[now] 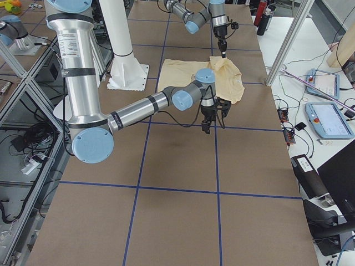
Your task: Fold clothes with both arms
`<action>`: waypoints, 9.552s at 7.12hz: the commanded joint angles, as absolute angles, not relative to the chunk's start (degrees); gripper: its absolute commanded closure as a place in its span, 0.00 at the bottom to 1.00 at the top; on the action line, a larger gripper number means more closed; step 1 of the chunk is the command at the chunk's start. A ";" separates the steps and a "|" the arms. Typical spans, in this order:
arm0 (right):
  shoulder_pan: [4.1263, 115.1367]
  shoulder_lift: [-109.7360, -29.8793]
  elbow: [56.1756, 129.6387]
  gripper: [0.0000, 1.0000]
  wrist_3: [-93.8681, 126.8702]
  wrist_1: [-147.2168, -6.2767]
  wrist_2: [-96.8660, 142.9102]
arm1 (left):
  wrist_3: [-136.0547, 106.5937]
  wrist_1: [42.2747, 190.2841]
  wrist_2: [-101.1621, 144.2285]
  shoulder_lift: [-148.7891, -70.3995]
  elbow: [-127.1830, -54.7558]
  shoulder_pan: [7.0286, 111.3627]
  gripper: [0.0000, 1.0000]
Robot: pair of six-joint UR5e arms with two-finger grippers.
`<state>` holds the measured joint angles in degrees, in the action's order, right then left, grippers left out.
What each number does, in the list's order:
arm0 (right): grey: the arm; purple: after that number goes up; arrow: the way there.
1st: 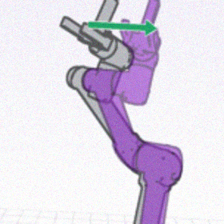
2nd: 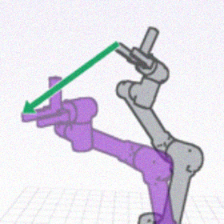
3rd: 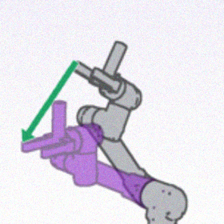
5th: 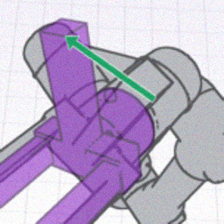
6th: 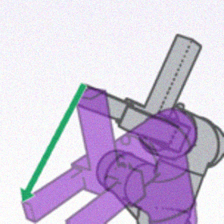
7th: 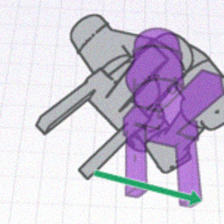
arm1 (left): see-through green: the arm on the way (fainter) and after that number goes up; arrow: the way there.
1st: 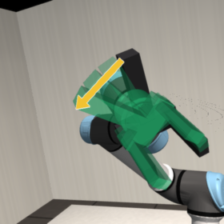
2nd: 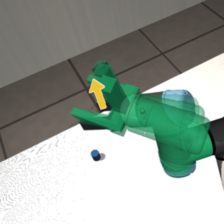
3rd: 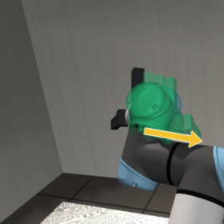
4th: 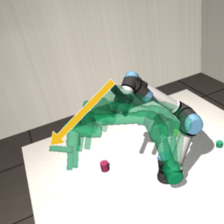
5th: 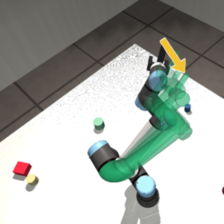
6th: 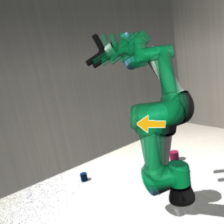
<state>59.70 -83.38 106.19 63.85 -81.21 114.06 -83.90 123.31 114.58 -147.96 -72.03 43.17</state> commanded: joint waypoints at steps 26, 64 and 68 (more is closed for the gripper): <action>5.71 -78.49 116.02 0.21 129.20 -81.56 80.95 | -84.02 123.57 111.62 -121.46 -101.87 39.99 0.01; 5.98 -84.88 127.41 1.00 129.20 -83.04 84.80 | -101.07 109.17 99.49 -97.84 -121.35 14.68 1.00; 5.80 -86.48 133.83 1.00 129.29 -84.64 88.85 | -108.01 102.66 102.13 -97.29 -129.37 14.41 1.00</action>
<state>5.61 -85.79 131.59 129.24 -84.44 88.20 -106.15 104.04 101.86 -96.92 -127.92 14.46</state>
